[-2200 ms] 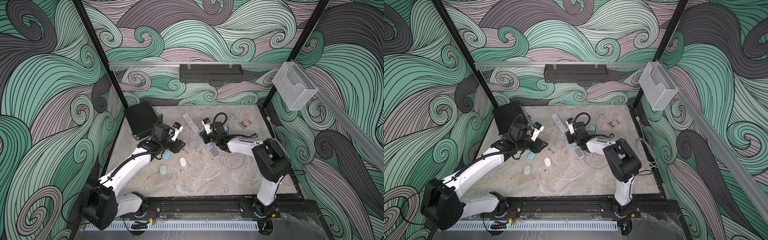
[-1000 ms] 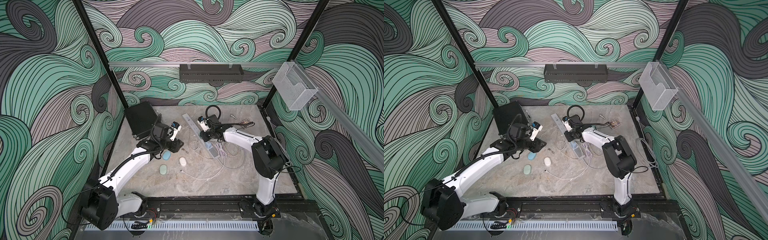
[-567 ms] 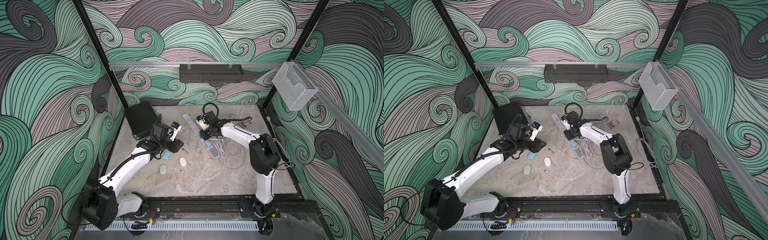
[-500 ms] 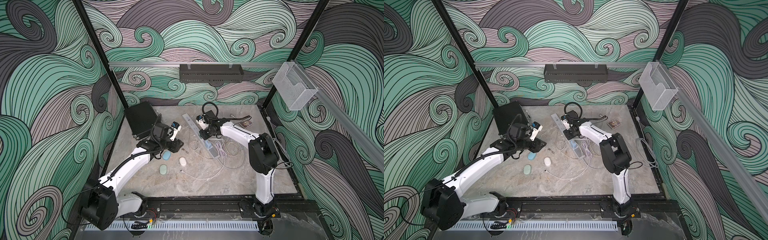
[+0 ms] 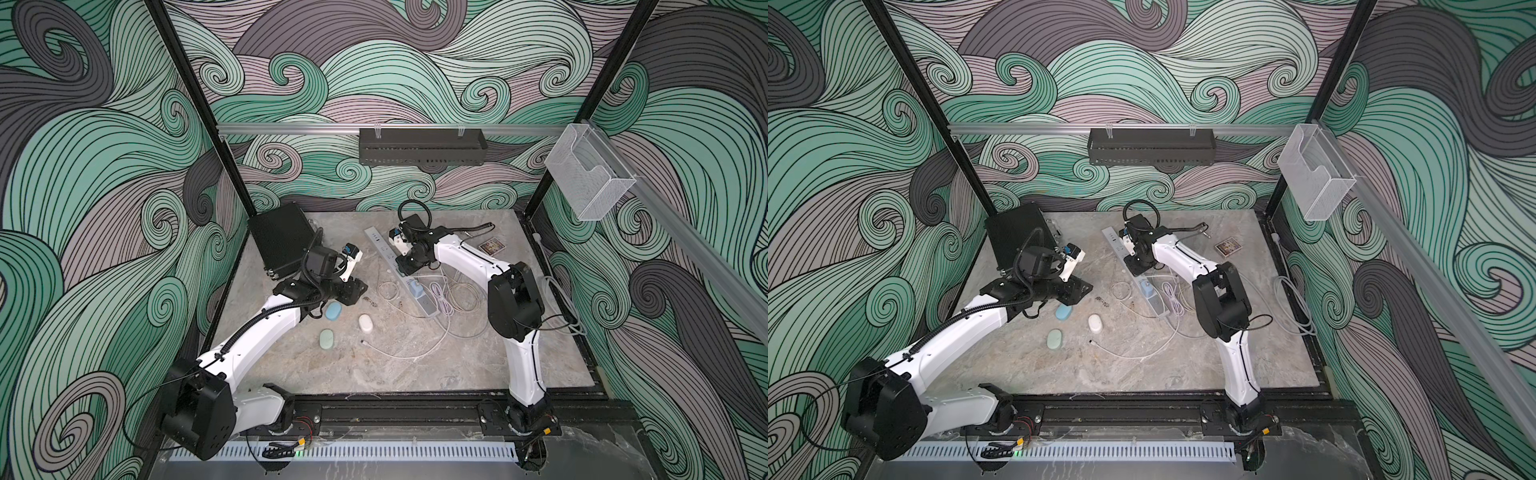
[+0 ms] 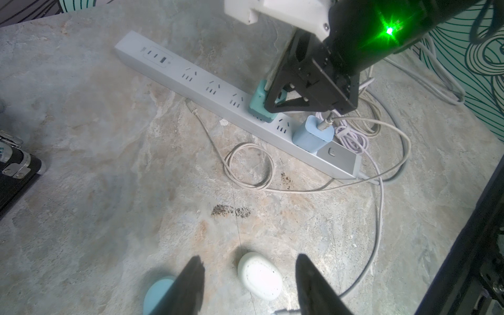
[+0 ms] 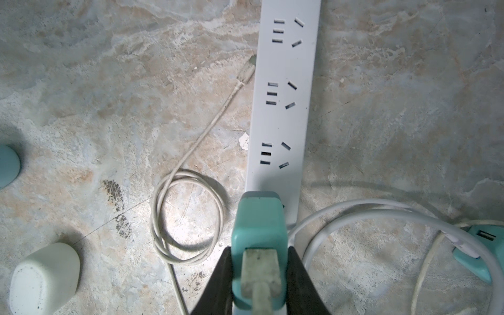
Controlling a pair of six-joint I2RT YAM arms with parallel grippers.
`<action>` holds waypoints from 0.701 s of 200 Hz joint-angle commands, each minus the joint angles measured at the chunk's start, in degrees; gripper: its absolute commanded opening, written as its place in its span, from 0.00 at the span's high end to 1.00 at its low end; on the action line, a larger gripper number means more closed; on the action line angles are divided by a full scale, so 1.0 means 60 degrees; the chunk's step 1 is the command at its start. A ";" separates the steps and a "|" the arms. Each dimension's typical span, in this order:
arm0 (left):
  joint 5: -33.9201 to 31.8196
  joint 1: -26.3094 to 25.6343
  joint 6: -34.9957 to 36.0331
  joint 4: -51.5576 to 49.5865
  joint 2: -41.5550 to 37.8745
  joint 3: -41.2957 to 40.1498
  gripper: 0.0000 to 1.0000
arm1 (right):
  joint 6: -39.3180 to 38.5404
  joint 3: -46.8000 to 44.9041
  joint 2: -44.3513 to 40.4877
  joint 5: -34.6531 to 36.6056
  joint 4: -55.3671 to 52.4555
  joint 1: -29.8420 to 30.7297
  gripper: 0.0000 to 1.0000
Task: Charge the bluetooth headset
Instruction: Insert the plug into the socket.
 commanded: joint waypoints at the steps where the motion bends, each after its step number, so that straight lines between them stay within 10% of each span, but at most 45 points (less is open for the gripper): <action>1: -0.0114 0.0071 0.0097 -0.0240 0.0094 0.0451 0.46 | -0.0098 -0.0077 0.0968 0.0148 -0.1280 0.0112 1.00; 140: -0.0205 0.0075 0.0155 -0.0343 0.0149 0.0451 0.46 | 0.0292 -0.1131 0.1408 0.0193 -0.1006 0.0644 1.00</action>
